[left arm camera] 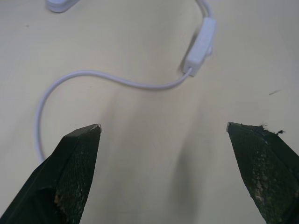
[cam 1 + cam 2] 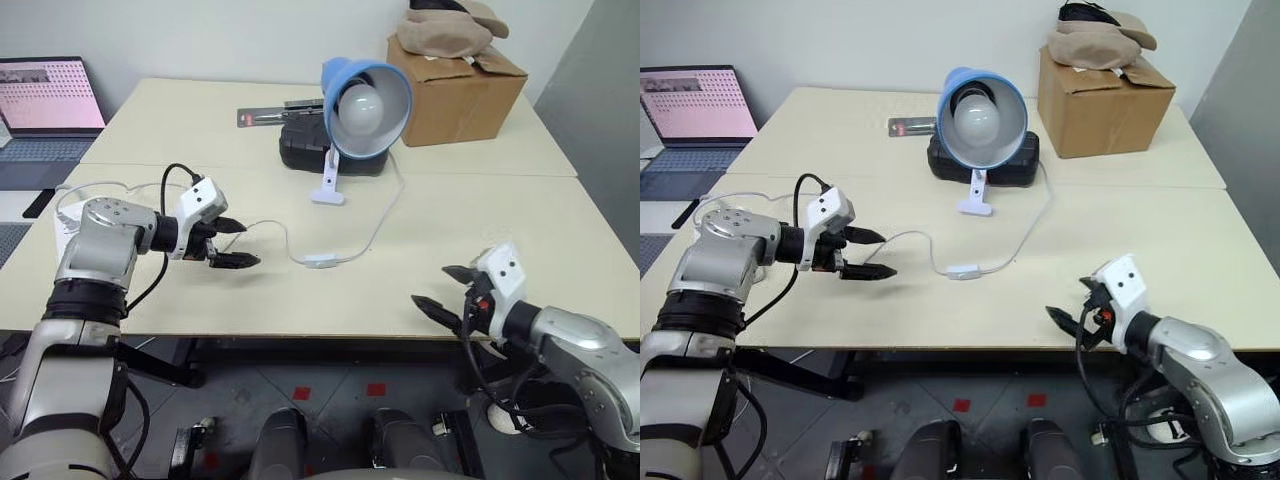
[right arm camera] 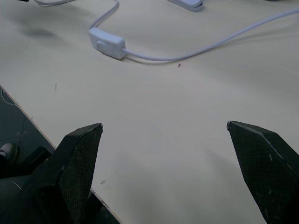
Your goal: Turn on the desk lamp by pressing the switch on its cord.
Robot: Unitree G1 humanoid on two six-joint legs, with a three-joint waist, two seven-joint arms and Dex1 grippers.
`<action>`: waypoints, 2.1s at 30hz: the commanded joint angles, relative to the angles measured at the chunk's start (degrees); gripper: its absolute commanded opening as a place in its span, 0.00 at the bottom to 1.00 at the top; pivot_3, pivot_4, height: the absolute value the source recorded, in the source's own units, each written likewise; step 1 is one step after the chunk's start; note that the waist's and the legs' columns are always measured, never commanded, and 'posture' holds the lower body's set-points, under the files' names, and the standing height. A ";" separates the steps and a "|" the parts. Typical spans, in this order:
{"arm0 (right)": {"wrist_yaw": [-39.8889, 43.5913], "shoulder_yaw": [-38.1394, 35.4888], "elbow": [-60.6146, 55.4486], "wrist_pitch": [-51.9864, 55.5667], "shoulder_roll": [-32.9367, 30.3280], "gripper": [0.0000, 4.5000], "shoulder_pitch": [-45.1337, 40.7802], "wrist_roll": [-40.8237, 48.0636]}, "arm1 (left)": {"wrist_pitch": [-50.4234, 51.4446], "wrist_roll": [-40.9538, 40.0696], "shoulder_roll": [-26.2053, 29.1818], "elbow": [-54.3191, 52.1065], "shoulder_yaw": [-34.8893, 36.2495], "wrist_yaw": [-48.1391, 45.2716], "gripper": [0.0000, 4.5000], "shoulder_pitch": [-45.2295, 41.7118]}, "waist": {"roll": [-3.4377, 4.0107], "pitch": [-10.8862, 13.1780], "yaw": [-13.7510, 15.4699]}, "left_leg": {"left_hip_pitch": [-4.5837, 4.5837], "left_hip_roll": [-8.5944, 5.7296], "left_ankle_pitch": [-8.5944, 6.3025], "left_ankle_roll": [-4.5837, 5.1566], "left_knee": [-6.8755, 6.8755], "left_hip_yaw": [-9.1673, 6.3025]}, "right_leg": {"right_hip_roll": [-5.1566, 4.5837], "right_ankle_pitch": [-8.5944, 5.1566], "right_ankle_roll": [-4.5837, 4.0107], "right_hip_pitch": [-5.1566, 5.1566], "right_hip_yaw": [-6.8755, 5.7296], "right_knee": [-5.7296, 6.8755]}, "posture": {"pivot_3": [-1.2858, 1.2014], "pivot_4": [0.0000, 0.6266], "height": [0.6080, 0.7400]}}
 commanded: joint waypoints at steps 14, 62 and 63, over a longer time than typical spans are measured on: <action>1.31 -1.92 -3.55 -2.23 -3.57 0.99 3.04 1.73 | -11.90 3.58 -5.85 10.14 -6.10 -4.35 1.00 -10.45 | 0.00 0.00 -0.25 | 0.02 0.01 0.00 0.01 0.02 0.01 | 0.33 -0.01 0.03 0.01 -0.02 0.02 | 0.52 0.24 1.00; -10.69 -5.34 -5.77 1.55 8.50 1.00 2.57 12.03 | -0.75 6.05 -23.05 46.55 -0.31 -10.75 0.08 -30.94 | -0.19 0.10 -0.32 | -0.24 -0.01 -0.01 0.01 0.40 -0.03 | 0.49 0.01 0.06 -0.02 -0.27 0.10 | 0.52 0.24 1.00; -12.26 -7.31 -4.66 1.53 12.48 1.00 3.02 16.04 | 6.90 4.01 -23.02 44.84 0.52 -13.13 0.08 -30.80 | -0.19 0.10 -0.35 | -0.27 0.00 -0.01 0.01 0.45 -0.05 | 0.51 0.01 0.06 -0.02 -0.30 0.10 | 0.52 0.24 1.00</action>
